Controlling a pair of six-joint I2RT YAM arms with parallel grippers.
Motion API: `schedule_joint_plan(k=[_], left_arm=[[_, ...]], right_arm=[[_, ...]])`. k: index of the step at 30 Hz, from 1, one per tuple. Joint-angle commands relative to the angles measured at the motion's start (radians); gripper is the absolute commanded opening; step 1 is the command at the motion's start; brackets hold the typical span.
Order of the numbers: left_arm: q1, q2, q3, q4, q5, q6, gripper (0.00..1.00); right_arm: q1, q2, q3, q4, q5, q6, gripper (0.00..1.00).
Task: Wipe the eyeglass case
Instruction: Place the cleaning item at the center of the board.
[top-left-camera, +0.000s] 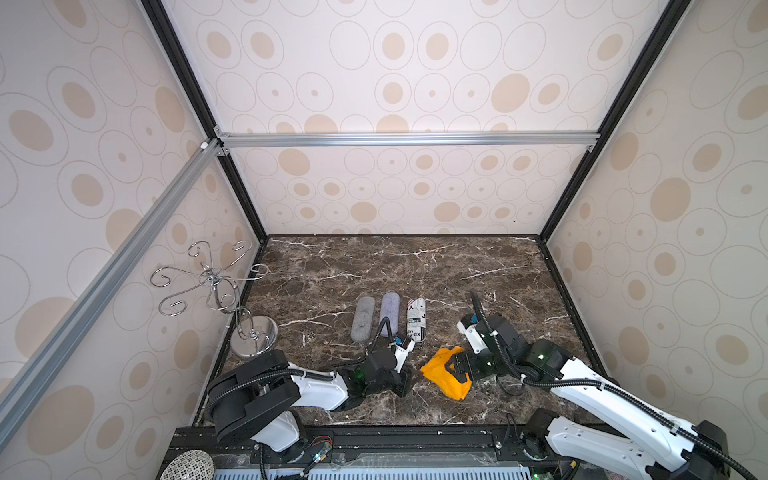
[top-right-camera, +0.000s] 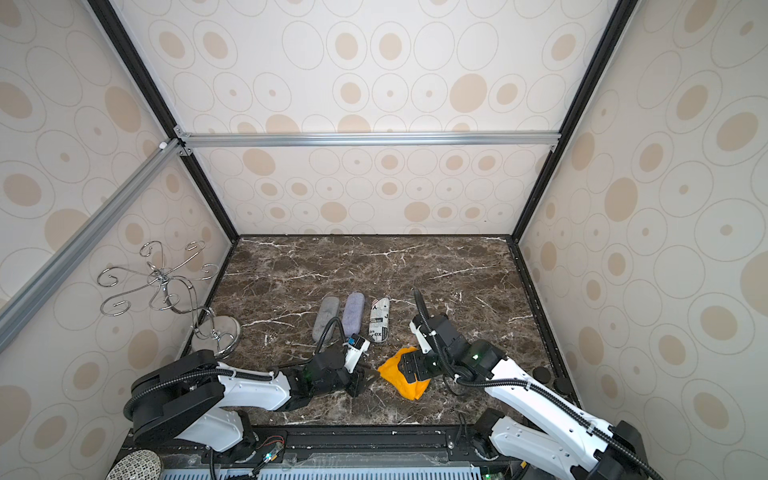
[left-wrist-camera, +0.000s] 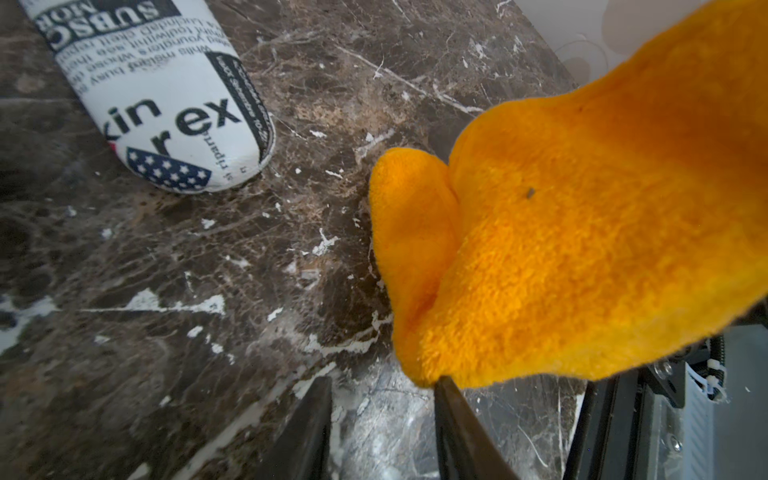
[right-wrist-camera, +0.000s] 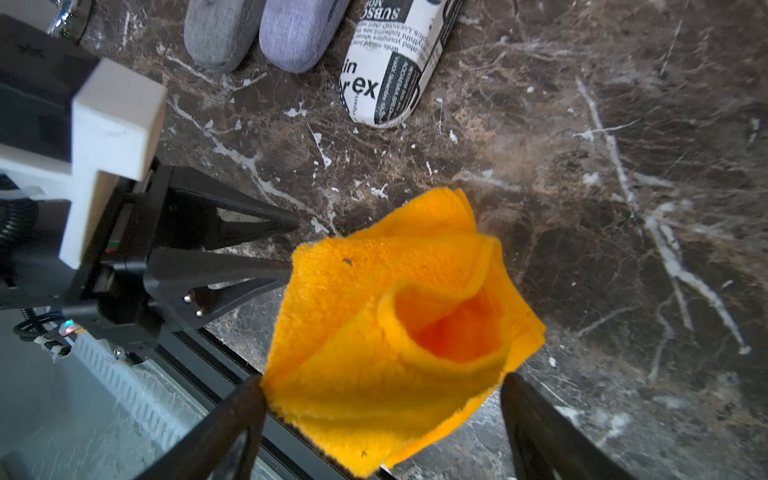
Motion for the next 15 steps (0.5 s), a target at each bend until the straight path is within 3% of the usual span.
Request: schedule_joint_plan(k=[1, 3, 6, 8, 15], left_arm=[[-0.010, -0.008, 0.058, -0.055, -0.035, 0.013, 0.40], [-0.010, -0.010, 0.062, -0.048, -0.030, 0.010, 0.40], [-0.011, -0.054, 0.064, -0.042, -0.007, 0.008, 0.40], [-0.010, -0.106, 0.072, -0.061, 0.005, 0.008, 0.40], [-0.011, -0.157, 0.081, -0.012, 0.152, -0.019, 0.38]], right_arm=[[-0.003, 0.005, 0.023, -0.045, 0.018, -0.014, 0.89], [-0.002, 0.014, 0.017, -0.044, 0.023, -0.015, 0.89], [-0.002, 0.057, 0.001, -0.060, 0.058, -0.011, 0.70], [-0.002, 0.095, -0.020, -0.053, 0.054, -0.002, 0.64], [0.000, 0.171, -0.087, 0.043, 0.038, 0.028, 0.67]])
